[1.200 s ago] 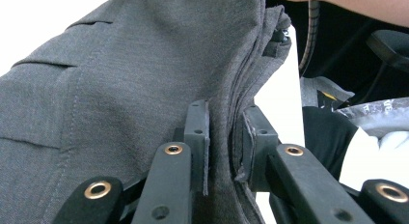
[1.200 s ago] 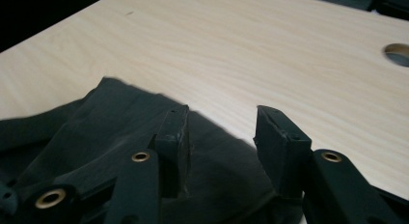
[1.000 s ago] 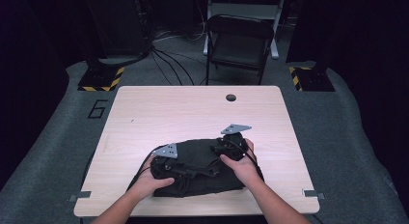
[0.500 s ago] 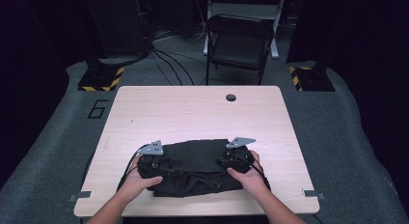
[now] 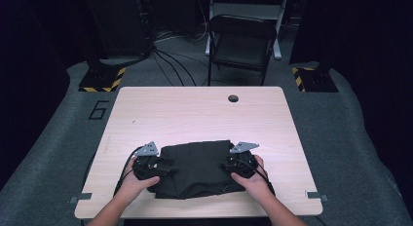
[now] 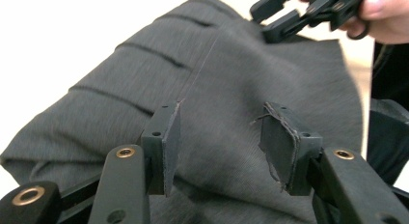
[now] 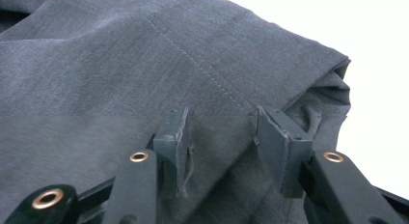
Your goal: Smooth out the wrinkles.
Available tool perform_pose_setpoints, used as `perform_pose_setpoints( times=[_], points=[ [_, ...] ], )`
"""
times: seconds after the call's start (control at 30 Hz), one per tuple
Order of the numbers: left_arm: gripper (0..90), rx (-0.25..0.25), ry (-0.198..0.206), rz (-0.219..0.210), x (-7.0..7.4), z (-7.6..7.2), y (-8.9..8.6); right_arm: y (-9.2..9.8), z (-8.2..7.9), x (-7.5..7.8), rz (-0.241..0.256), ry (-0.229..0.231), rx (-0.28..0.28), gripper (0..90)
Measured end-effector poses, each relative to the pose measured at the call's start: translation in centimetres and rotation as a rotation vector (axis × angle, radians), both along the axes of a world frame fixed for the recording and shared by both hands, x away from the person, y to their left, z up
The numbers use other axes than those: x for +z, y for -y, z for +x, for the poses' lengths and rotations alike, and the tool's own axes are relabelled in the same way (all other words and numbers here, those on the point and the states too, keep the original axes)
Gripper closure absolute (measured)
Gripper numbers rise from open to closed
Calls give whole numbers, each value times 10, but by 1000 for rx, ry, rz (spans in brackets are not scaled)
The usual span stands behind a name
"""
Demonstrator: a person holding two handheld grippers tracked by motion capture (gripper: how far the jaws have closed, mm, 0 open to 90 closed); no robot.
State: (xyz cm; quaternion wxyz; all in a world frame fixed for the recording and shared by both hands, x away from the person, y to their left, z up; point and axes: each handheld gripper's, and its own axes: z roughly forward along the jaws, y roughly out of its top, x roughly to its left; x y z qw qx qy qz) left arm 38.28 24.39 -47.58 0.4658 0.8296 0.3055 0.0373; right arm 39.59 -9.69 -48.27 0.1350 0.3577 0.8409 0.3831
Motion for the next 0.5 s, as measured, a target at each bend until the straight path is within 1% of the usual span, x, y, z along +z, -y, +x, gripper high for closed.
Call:
perform_pose_setpoints(
  times=[0.03,0.07,0.1,0.13,0.17,0.2,0.27,0.3,0.33,0.37,0.47,0.5],
  points=[
    [480,-2,-5,5,-1,0,1,-1,-1,2,10,7,2,540],
    [473,9,-2,1,-2,1,2,-2,-3,4,17,15,11,536],
    [466,8,1,13,-3,1,2,-3,-5,6,27,19,15,532],
    [461,17,6,15,-4,2,4,-4,-6,8,30,29,30,527],
    [455,16,10,23,-5,4,4,-6,-8,9,34,28,36,522],
    [455,26,10,28,-7,5,5,-8,-10,9,38,28,48,519],
    [456,28,14,49,-11,7,4,-12,-13,7,28,26,73,516],
    [456,34,13,50,-13,7,4,-14,-14,4,10,27,84,516],
    [458,37,21,62,-14,9,4,-14,-15,1,-1,24,93,516],
    [460,41,15,73,-15,9,3,-14,-16,-2,-16,23,104,516],
    [463,59,5,89,-21,13,-1,-12,-19,-10,-34,-1,102,516],
    [461,64,-9,100,-23,14,-1,-11,-19,-12,-38,-1,104,516]
  ],
)
